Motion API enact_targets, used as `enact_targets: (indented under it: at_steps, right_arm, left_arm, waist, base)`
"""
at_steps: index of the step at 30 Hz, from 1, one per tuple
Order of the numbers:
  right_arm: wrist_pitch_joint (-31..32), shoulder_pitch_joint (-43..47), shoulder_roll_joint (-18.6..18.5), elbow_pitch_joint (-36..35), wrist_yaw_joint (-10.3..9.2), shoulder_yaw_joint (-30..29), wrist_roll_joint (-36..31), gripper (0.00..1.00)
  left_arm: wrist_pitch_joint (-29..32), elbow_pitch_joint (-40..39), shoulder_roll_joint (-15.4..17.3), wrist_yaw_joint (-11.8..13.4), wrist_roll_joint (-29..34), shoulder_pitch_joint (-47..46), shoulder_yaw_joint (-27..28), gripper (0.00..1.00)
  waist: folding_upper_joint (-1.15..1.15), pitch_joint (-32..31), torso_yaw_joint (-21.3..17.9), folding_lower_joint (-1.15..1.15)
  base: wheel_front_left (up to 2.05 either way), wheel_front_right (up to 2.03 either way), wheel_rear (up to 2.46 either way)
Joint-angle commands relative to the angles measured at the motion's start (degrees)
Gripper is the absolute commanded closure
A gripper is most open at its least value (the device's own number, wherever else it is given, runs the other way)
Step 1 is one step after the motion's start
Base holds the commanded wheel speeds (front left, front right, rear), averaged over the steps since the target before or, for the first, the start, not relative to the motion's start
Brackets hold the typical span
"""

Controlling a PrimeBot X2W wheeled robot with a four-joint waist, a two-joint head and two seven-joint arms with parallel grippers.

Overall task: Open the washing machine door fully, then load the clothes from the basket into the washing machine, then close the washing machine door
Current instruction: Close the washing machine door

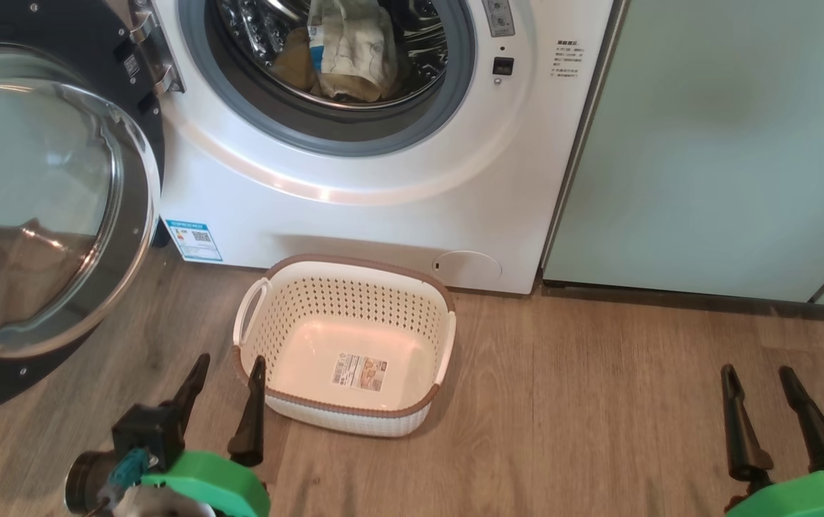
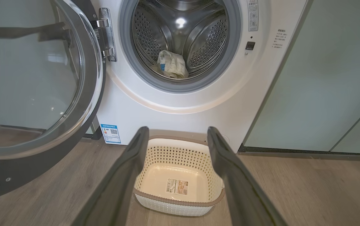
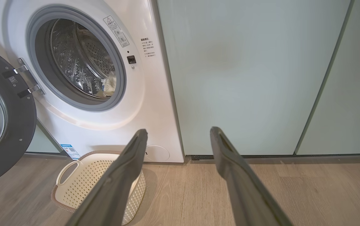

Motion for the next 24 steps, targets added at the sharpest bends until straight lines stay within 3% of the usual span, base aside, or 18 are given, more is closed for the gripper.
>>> enact_targets:
  at_steps: [1, 15, 24]
  right_arm:
    - [-0.1, -2.2, -0.5, -1.8, -0.16, 1.0, 0.2, 0.0]
    - [-0.6, -2.2, -0.4, -1.4, -0.16, 0.3, 0.1, 0.0]
    - [-0.7, -1.9, -0.4, -1.5, -0.16, -0.1, 0.0, 0.0]
  left_arm:
    - [-0.3, -1.5, 1.1, -0.1, 0.3, -2.9, 2.9, 0.0]
    - [-0.2, -1.3, 1.2, -0.1, 0.5, -3.4, 2.6, 0.0]
    - [0.0, -1.4, 1.6, 0.1, 0.8, -4.0, 2.5, 0.0]
  waist:
    - [0.0, 0.1, 0.0, 0.0]
    - [0.0, 0.6, 1.8, 0.0]
    - [0.0, 0.9, 7.4, 0.0]
  base:
    - [0.0, 0.0, 0.0]
    - [0.0, 0.0, 0.0]
    - [0.0, 0.0, 0.0]
